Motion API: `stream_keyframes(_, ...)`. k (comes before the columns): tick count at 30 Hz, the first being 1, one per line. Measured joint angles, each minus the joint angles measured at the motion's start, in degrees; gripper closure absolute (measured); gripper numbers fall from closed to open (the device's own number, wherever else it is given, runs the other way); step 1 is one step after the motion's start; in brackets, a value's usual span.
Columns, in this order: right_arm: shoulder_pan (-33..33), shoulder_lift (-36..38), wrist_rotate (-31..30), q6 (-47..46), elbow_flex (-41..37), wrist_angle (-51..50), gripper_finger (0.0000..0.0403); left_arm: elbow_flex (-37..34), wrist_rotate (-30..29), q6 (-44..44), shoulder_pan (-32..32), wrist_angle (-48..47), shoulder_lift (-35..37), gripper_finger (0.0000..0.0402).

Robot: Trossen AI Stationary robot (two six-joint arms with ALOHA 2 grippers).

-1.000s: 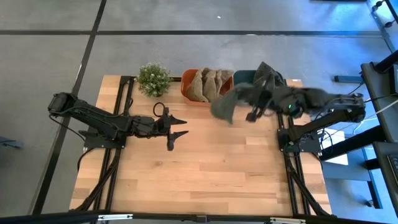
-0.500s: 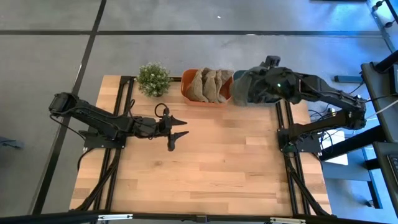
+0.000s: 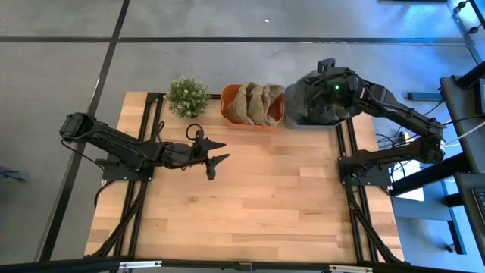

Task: Pick & Place hat
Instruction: Put the black cap into the blue bin

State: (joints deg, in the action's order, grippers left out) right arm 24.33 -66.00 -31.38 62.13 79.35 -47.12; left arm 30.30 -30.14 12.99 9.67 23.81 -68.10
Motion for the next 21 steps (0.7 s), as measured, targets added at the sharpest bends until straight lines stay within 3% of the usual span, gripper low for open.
stream_keyframes(7, 3.3, 0.0, 0.2, 2.6, 0.0, -8.2, 0.0359, 0.0, -2.3, 0.0, 0.0, 0.4, 0.0, 0.0206)
stream_keyframes(21, 5.2, -2.4, 2.5, 10.3, 0.0, -5.9, 0.0358, 0.0, -2.3, 0.0, 0.0, 0.4, 0.0, 0.0206)
